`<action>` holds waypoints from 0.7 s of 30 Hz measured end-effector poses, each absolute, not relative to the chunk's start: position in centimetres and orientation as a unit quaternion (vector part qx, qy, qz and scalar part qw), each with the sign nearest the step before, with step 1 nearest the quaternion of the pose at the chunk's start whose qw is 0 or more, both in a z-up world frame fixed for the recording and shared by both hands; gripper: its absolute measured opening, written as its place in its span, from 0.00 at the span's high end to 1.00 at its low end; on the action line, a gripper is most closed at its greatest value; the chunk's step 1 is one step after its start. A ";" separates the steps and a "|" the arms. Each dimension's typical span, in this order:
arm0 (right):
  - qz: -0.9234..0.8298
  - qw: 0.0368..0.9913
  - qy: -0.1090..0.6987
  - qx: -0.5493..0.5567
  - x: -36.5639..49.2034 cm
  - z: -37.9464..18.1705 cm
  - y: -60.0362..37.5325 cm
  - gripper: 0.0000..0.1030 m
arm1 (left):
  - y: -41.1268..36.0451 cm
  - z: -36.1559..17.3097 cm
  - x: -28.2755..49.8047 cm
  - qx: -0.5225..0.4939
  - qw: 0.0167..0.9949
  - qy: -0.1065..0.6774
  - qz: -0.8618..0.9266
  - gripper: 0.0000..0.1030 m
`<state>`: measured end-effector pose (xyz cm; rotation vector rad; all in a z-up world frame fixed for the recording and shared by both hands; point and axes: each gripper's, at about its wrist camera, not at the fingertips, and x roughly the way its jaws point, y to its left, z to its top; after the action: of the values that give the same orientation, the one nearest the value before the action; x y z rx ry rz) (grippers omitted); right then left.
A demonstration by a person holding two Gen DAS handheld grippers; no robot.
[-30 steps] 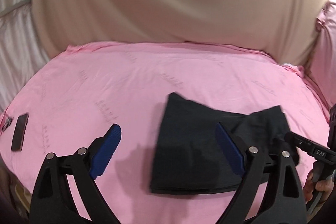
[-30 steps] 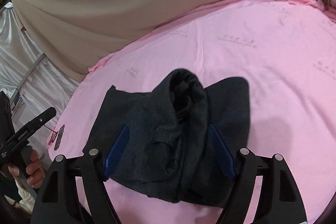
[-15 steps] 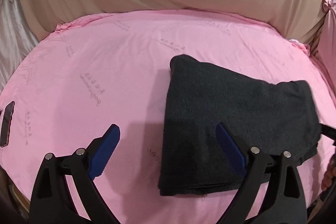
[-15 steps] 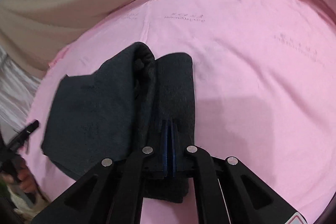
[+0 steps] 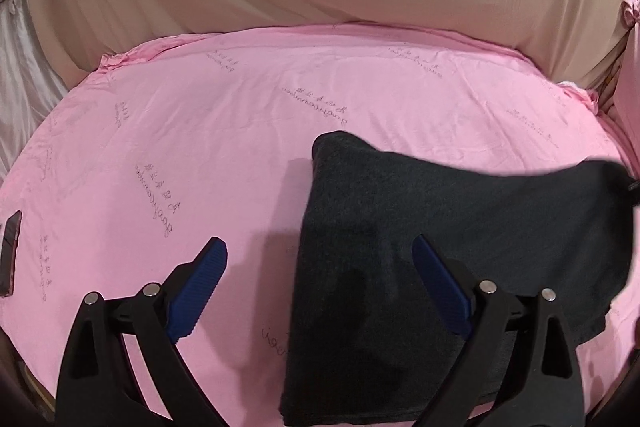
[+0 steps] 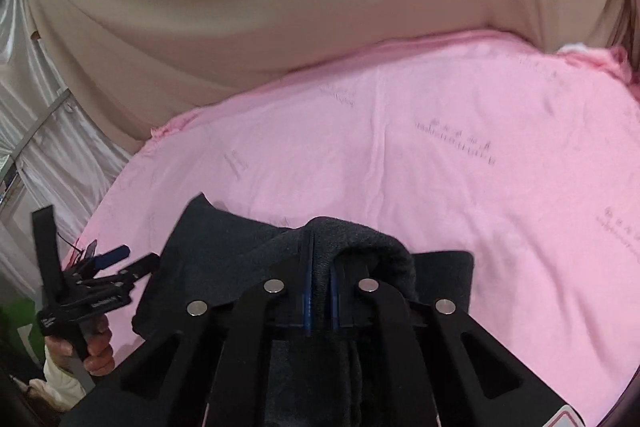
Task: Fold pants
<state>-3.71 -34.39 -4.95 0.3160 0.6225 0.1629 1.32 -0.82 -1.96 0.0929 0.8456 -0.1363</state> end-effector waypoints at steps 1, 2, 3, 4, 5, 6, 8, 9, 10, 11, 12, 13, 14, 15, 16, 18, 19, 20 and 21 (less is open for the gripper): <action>0.060 0.935 0.317 0.145 -3.4 -6.1 -34.9 0.95 | -0.9 -2.6 1.5 0.050 0.906 0.415 -0.065 0.10; 0.039 0.925 0.352 0.139 -2.2 -8.1 -35.5 0.94 | -1.1 -3.3 1.8 0.054 0.903 0.422 -0.063 0.10; 0.026 0.910 0.387 0.145 -1.4 -10.2 -36.2 0.93 | -1.3 -4.2 2.1 0.057 0.898 0.432 -0.063 0.10; 0.037 0.903 0.392 0.173 -1.5 -11.2 -36.9 0.88 | -1.5 -4.8 2.3 0.059 0.895 0.438 -0.065 0.10; 0.044 0.903 0.380 0.195 -2.4 -10.7 -37.3 0.85 | -1.6 -5.3 2.4 0.063 0.893 0.441 -0.062 0.10; 0.039 0.908 0.363 0.206 -3.7 -9.4 -37.6 0.81 | -1.6 -5.6 2.4 0.066 0.892 0.443 -0.056 0.10; 0.044 0.918 0.330 0.216 -6.7 -7.5 -37.9 0.71 | -1.2 -5.2 2.1 0.056 0.893 0.443 -0.059 0.10; 0.054 0.919 0.320 0.221 -8.4 -6.9 -38.1 0.66 | -0.9 -4.8 1.8 0.049 0.893 0.442 -0.064 0.10; 0.064 0.918 0.321 0.224 -10.3 -6.8 -37.8 0.66 | -0.5 -4.2 1.4 0.043 0.894 0.441 -0.070 0.10; 0.071 0.916 0.327 0.222 -11.7 -7.0 -37.6 0.66 | -0.2 -3.7 1.0 0.040 0.895 0.438 -0.075 0.10; 0.074 0.914 0.336 0.215 -12.9 -7.5 -37.0 0.66 | -0.1 -3.3 0.6 0.038 0.896 0.435 -0.078 0.10; 0.074 0.911 0.349 0.206 -14.2 -8.3 -36.2 0.66 | 0.0 -2.7 -0.1 0.038 0.898 0.430 -0.085 0.10; 0.077 0.908 0.362 0.199 -14.9 -9.1 -35.2 0.66 | -0.2 -2.3 -0.8 0.041 0.899 0.426 -0.092 0.09; 0.081 0.904 0.372 0.195 -15.6 -9.9 -34.5 0.66 | -0.3 -2.0 -1.4 0.045 0.900 0.423 -0.098 0.08; 0.082 0.901 0.380 0.193 -16.0 -10.7 -33.8 0.66 | -0.7 -1.8 -2.1 0.049 0.900 0.419 -0.106 0.08; 0.078 0.899 0.386 0.192 -16.0 -11.8 -33.3 0.66 | -1.4 -1.9 -3.0 0.058 0.898 0.420 -0.119 0.07; 0.076 0.897 0.388 0.199 -15.6 -12.4 -33.2 0.66 | -1.9 -2.3 -3.3 0.066 0.896 0.422 -0.122 0.07; 0.073 0.896 0.389 0.203 -15.2 -12.8 -33.3 0.66 | -2.3 -2.7 -3.6 0.073 0.894 0.426 -0.120 0.07; 0.072 0.895 0.388 0.207 -14.7 -13.0 -33.4 0.67 | -2.6 -3.2 -3.8 0.078 0.891 0.432 -0.120 0.07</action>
<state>-14.72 -33.35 -13.04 0.4295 0.8042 0.1496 -3.84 -2.58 -3.22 0.1628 0.8959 -0.2499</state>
